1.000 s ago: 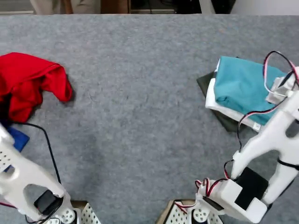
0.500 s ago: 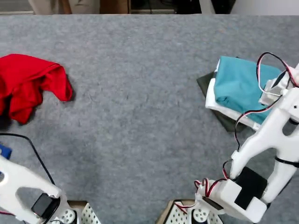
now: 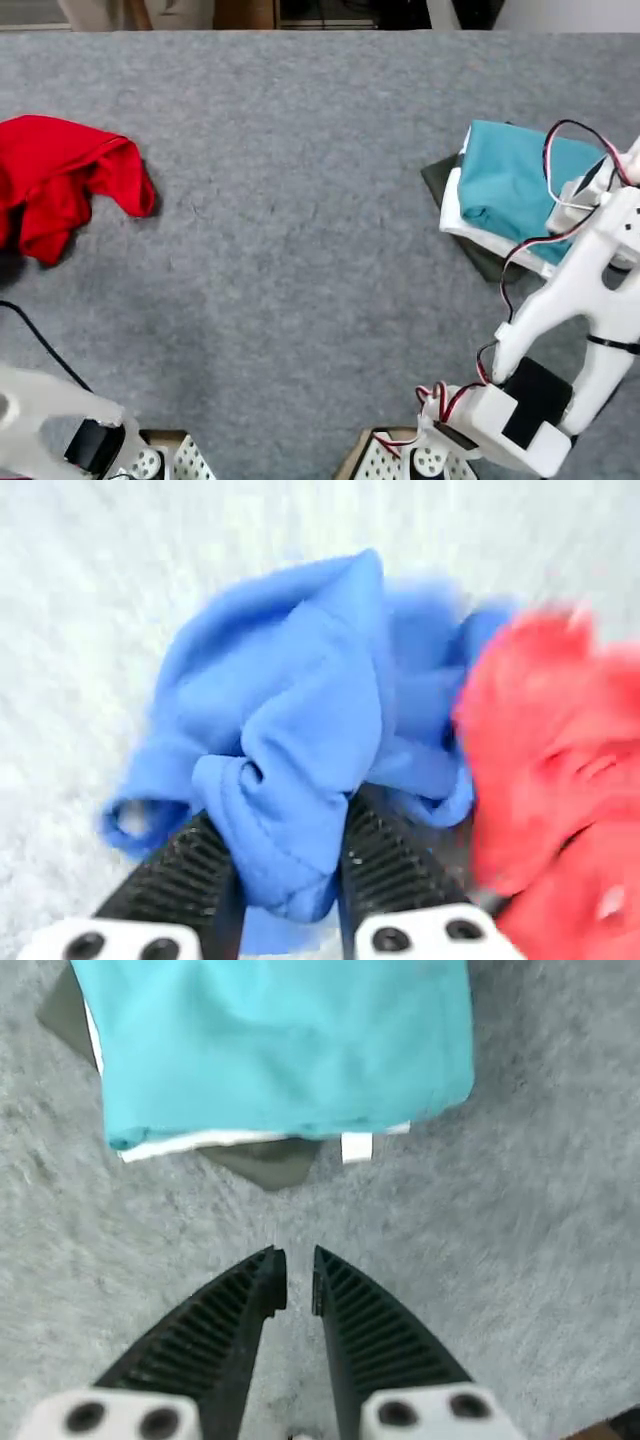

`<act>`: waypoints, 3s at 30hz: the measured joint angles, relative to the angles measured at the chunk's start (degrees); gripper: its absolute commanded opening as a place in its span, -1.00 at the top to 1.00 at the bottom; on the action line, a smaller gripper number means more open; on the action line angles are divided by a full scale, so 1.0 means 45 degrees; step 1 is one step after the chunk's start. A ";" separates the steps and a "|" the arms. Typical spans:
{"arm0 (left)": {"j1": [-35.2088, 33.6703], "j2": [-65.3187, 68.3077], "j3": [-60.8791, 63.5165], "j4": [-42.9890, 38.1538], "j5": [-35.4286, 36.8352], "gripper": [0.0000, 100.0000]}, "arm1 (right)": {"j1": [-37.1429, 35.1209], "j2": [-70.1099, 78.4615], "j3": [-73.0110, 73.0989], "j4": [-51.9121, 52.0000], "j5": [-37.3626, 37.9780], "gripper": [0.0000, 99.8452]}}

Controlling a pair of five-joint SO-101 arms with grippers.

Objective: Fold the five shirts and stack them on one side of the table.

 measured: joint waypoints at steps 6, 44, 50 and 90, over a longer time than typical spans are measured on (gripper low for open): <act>0.0039 -0.3595 -0.2422 0.0000 0.1133 0.96 | 0.0000 0.0000 0.0430 0.0000 0.0000 0.87; 1.9575 -1.3929 1.4457 0.0039 -0.1446 0.61 | -0.0781 -0.2540 0.0488 0.0000 0.1915 0.85; 1.9263 -1.3988 1.4457 0.0039 -0.1485 0.57 | -0.3380 -0.3048 0.0488 0.0000 0.2188 0.45; 0.4122 -2.1216 2.5182 -0.2344 -0.6505 0.57 | -1.4574 0.7873 -0.3263 -0.0215 -0.0469 0.99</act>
